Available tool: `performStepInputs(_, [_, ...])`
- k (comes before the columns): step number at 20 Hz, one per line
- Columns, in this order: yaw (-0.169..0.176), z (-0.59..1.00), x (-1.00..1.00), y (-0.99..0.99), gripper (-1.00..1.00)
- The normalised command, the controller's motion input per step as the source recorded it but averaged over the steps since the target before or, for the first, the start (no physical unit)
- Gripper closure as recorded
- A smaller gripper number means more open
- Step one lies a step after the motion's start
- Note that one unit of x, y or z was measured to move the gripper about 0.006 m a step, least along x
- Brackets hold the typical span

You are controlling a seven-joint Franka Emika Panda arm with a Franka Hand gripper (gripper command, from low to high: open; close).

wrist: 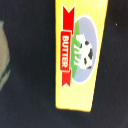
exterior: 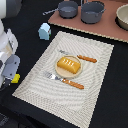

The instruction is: Place the bread, butter, and milk from the table onto the serving area.

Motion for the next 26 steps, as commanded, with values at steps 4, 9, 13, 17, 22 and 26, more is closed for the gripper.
performStepInputs(4, [0.088, -0.43, -0.34, 0.00, -1.00])
performStepInputs(9, [0.080, -0.30, -0.26, 0.00, 1.00])
performStepInputs(13, [0.075, -0.23, -0.21, 0.00, 1.00])
performStepInputs(17, [0.068, -0.21, -0.15, 0.00, 1.00])
performStepInputs(22, [0.064, -0.25, -0.09, 0.01, 1.00])
performStepInputs(26, [0.048, -0.21, 0.00, 0.09, 1.00])
